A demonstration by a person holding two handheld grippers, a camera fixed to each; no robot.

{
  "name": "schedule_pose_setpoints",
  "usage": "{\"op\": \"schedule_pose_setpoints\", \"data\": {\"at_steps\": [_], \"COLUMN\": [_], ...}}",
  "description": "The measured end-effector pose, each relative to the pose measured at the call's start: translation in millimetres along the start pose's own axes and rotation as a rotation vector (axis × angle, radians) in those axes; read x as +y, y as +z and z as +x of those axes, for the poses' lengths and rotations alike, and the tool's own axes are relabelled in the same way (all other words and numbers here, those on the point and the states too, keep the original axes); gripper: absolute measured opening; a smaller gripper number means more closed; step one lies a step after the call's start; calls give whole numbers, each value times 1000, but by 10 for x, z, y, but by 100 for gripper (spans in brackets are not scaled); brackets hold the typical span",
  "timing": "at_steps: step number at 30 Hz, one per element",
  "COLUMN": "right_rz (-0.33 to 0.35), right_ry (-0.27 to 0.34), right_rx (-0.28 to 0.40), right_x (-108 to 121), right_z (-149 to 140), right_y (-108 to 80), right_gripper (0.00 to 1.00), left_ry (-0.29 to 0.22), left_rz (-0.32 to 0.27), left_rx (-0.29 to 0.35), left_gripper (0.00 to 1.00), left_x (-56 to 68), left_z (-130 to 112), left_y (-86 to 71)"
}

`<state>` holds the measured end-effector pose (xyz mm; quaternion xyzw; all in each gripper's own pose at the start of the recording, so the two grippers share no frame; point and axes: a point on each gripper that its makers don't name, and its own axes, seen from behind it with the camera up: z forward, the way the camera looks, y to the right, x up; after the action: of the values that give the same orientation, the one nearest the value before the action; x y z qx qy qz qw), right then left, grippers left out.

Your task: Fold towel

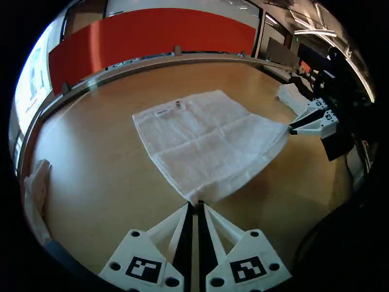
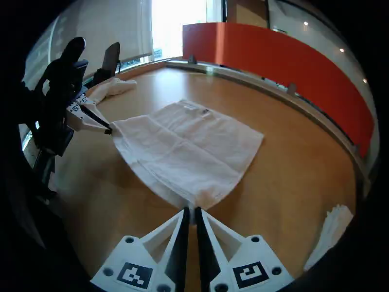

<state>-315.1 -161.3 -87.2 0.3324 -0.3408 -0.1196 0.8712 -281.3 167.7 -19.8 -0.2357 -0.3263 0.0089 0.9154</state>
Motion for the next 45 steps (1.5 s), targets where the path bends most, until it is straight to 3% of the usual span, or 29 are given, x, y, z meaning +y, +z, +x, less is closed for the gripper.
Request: {"op": "schedule_pose_setpoints", "data": {"at_steps": [12, 26, 35, 45], "right_rz": [7, 25, 20, -13], "right_ry": [-15, 7, -9, -46], "right_rx": [61, 98, 85, 69], "right_x": [-81, -236, -179, 116], "right_z": [359, 575, 585, 726], "right_y": [-381, -785, -762, -529], "right_gripper": [10, 10, 10, 10], "left_ry": [-67, -97, -100, -106], "left_rz": [-5, -23, -11, 27], "left_rx": [53, 73, 88, 110], "left_gripper": [7, 7, 7, 7], "left_x": [70, 203, 175, -53], "left_z": [278, 381, 461, 761], "left_y": [-405, -715, -702, -471]}}
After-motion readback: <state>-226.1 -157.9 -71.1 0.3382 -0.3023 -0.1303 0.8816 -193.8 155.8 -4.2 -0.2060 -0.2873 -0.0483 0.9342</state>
